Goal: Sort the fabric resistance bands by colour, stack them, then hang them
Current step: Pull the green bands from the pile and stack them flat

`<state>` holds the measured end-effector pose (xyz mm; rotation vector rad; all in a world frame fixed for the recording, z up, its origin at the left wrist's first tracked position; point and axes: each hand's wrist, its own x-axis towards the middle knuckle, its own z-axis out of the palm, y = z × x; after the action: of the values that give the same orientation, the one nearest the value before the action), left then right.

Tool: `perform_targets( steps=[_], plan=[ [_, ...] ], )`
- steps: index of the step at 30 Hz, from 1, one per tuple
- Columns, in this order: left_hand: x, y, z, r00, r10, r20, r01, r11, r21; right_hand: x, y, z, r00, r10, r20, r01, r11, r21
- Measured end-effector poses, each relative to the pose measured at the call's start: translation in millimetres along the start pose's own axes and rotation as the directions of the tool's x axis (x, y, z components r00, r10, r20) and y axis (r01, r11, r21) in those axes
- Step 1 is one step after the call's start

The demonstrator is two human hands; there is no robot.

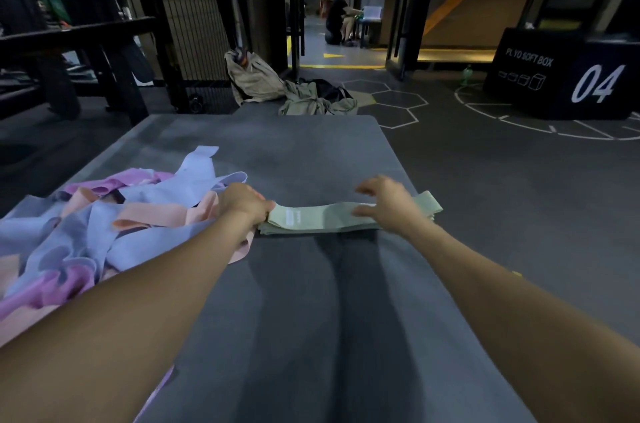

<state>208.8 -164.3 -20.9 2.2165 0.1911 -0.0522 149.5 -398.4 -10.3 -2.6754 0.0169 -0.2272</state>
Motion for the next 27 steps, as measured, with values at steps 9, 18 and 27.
perform_targets(
  steps=[9, 18, 27],
  plan=[
    [-3.7, 6.6, -19.1, 0.935, 0.275, 0.224, -0.309, 0.941, 0.136, 21.2, -41.0, 33.6, 0.939, -0.157, 0.305, 0.184, 0.981, -0.064],
    [12.0, -8.5, -2.4, 0.891, 0.275, 0.36, -0.409, 0.831, 0.376, 27.9, -41.2, 39.1, 0.937, -0.171, 0.305, 0.205, 0.975, -0.086],
    [21.9, -18.9, -9.5, 0.879, 0.287, 0.381, -0.416, 0.852, 0.318, 32.2, -46.1, 42.5, 0.929, -0.186, 0.319, 0.225, 0.97, -0.092]
  ],
)
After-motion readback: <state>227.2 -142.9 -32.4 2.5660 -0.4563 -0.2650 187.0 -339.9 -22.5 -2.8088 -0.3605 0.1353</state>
